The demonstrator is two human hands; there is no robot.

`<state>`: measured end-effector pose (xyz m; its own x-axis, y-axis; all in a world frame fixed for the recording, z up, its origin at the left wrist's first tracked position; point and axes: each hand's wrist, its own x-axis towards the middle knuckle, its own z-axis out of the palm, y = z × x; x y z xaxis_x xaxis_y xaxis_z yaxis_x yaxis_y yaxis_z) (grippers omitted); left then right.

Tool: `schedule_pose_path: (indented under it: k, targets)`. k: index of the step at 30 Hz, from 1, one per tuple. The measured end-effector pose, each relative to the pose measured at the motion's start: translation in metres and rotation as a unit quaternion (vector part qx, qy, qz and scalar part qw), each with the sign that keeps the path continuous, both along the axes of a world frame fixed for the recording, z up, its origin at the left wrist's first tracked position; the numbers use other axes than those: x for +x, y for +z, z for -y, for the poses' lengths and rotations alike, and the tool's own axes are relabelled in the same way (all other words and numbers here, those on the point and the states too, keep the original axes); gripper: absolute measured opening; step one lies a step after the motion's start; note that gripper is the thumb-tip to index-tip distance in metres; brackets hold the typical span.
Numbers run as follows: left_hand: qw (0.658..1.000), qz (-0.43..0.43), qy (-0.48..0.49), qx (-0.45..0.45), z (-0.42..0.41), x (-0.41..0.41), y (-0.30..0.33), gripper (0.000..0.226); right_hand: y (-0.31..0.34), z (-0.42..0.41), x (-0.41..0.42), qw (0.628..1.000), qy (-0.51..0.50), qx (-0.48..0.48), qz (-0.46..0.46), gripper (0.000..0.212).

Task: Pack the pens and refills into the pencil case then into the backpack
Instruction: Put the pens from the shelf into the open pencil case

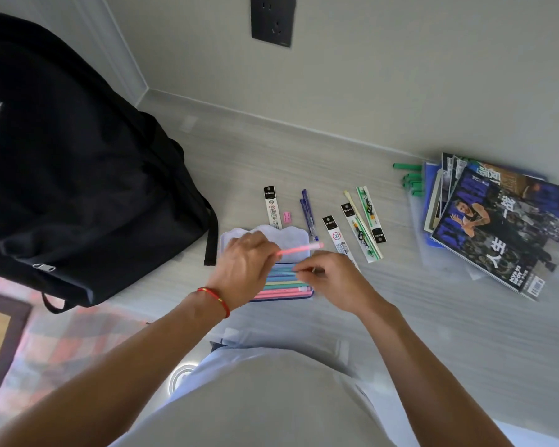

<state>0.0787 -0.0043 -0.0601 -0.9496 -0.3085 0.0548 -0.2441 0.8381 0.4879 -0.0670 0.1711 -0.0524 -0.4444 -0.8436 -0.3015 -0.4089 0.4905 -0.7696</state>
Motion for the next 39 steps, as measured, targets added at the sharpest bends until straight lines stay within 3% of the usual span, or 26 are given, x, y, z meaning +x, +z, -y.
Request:
schedule_pose_path:
  k: [2, 7, 11, 17, 20, 27, 39]
  targets:
    - [0.996, 0.067, -0.024, 0.056, -0.01, 0.001, -0.007, 0.039, 0.002, 0.007, 0.002, 0.996, -0.069, -0.011, 0.055, 0.015]
    - [0.982, 0.112, -0.013, 0.15, -0.015, 0.014, -0.015, 0.018, -0.008, -0.001, 0.005, 0.983, -0.141, -0.038, 0.115, 0.021]
    - [0.977, 0.141, -0.026, 0.157, -0.008, 0.016, -0.025, 0.022, -0.028, -0.011, 0.013, 0.969, -0.193, -0.063, 0.14, 0.008]
    - [0.975, 0.162, 0.036, 0.148, 0.005, 0.026, -0.045, 0.02, -0.053, -0.02, 0.022, 0.952, -0.273, -0.042, 0.134, 0.007]
    - [0.98, 0.134, 0.035, 0.146, 0.003, 0.032, -0.051, 0.015, -0.06, -0.021, 0.027, 0.952, -0.279, -0.035, 0.125, 0.009]
    - [0.988, 0.081, 0.033, 0.128, -0.001, 0.044, -0.06, 0.015, -0.077, -0.025, 0.03, 0.977, -0.213, -0.003, -0.017, 0.017]
    - [0.997, 0.047, 0.007, 0.068, -0.002, 0.056, -0.058, 0.024, -0.077, -0.03, 0.031, 0.983, -0.18, -0.013, -0.043, 0.025]
